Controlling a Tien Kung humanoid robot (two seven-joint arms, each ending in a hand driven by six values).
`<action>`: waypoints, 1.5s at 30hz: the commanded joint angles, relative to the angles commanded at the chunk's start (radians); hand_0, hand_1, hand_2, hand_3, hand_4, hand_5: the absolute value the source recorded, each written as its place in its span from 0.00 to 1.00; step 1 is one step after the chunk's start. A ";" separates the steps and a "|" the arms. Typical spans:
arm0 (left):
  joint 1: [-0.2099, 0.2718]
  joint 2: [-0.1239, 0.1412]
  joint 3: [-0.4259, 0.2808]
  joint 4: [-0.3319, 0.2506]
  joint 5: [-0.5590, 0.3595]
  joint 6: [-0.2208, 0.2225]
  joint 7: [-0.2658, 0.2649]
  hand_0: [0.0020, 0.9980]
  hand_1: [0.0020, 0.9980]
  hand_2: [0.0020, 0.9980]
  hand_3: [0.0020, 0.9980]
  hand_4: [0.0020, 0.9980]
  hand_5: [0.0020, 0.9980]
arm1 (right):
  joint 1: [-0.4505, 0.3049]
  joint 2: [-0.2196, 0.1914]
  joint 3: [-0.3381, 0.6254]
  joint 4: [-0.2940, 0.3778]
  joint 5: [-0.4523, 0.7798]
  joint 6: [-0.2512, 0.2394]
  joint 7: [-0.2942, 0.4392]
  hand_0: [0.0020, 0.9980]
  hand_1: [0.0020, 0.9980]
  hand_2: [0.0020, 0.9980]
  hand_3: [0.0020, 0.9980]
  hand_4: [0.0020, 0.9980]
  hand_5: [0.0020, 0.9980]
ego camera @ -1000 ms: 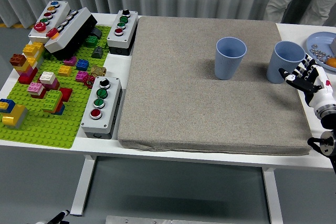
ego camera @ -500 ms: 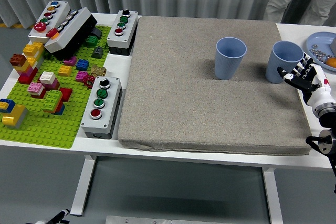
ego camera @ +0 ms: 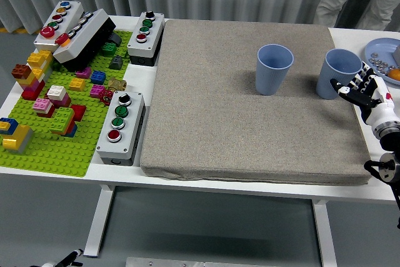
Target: Pick cup pour cup place
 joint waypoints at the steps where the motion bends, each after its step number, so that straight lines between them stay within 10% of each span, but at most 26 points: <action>1: 0.000 0.000 0.000 0.000 0.000 0.000 0.000 0.83 0.82 0.89 0.82 0.63 0.99 | 0.001 0.001 0.000 -0.001 0.000 0.000 0.000 0.93 0.88 0.96 0.93 0.80 0.23; 45: 0.002 0.002 -0.001 0.000 0.004 0.000 0.000 0.83 0.82 0.88 0.82 0.63 0.99 | 0.017 0.006 -0.004 -0.023 0.009 0.004 0.001 0.93 0.88 0.90 0.88 0.79 0.24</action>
